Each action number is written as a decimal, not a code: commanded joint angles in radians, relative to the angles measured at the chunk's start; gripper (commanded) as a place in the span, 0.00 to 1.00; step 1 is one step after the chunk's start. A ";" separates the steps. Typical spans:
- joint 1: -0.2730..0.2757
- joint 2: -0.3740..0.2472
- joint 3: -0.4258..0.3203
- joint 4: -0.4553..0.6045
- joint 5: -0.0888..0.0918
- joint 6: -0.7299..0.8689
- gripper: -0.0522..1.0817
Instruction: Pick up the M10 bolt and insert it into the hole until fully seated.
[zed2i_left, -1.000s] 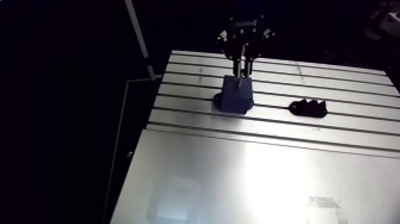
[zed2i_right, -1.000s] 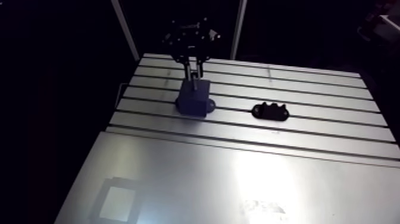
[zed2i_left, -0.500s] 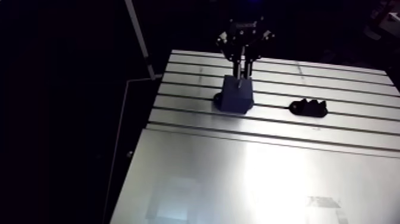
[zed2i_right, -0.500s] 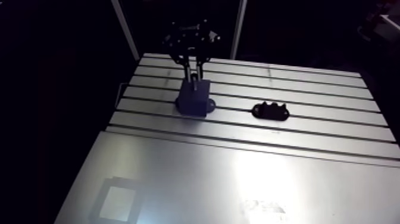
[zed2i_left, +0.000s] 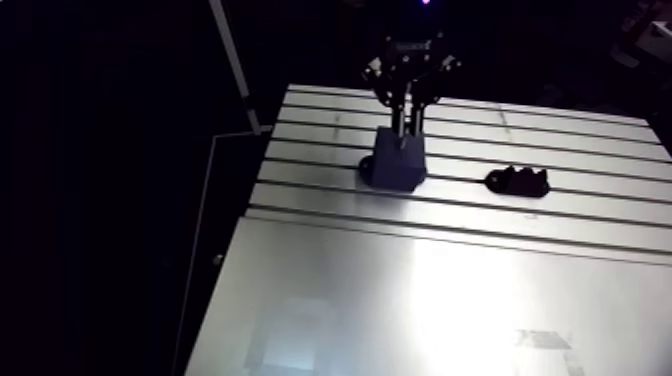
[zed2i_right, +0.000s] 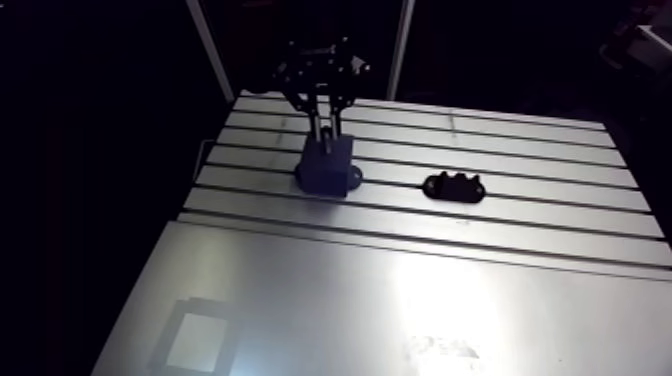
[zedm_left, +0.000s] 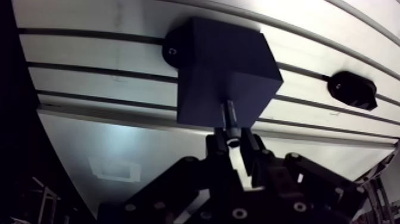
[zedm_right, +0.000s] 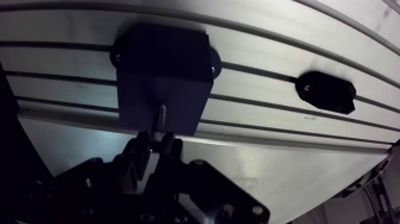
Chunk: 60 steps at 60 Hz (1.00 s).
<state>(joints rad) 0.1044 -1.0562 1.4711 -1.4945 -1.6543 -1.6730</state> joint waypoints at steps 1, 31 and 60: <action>0.000 -0.007 -0.001 -0.003 0.000 0.000 0.05; -0.006 -0.034 -0.004 -0.063 0.009 0.000 0.05; -0.070 -0.284 -0.012 -0.070 0.025 0.046 0.05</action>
<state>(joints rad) 0.0740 -1.1824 1.4586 -1.5692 -1.6297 -1.6383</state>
